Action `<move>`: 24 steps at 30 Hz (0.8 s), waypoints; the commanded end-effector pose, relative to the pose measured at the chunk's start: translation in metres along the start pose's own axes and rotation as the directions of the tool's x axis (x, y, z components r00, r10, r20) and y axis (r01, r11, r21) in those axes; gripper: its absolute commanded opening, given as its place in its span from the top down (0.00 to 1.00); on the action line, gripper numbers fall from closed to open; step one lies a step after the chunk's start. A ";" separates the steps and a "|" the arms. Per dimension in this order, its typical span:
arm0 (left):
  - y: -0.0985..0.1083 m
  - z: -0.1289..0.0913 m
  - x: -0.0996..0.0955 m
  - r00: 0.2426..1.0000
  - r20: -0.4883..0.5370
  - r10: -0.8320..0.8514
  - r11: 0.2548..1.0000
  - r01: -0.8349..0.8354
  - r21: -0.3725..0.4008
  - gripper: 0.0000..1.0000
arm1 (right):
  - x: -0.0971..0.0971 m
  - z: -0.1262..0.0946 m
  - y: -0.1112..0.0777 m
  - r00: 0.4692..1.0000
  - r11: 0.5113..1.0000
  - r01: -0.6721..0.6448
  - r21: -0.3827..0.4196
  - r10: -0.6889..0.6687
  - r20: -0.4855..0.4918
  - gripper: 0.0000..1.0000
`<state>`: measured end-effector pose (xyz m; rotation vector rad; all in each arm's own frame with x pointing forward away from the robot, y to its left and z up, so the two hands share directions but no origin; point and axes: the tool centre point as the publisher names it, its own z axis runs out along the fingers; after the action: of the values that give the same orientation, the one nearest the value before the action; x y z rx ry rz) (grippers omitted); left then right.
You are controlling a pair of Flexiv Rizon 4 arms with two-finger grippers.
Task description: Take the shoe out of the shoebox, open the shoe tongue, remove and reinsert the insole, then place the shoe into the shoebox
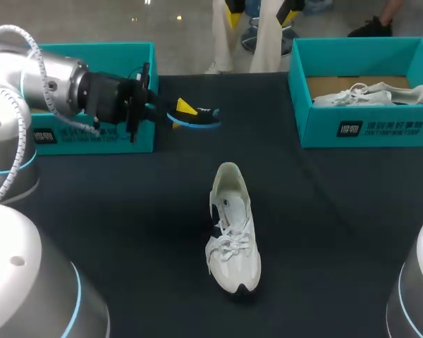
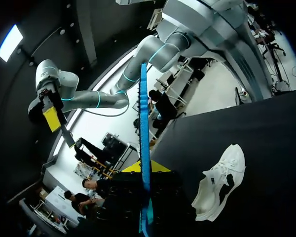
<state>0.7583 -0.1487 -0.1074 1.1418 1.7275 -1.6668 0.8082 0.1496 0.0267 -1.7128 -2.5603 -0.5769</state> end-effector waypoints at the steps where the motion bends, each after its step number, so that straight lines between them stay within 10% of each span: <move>1: 0.000 -0.005 -0.001 0.936 0.039 0.351 0.936 -0.352 0.026 1.00 | 0.000 0.000 0.001 1.000 1.000 -0.001 0.002 0.001 0.001 0.00; 24: 0.002 -0.007 0.023 0.862 -0.008 0.507 0.859 -0.506 -0.079 1.00 | 0.000 0.000 0.001 1.000 1.000 -0.001 0.002 0.001 0.001 0.00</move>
<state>0.7520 -0.1380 -0.1264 1.4000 1.3106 -1.2687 0.8082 0.1497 0.0267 -1.7127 -2.5604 -0.5770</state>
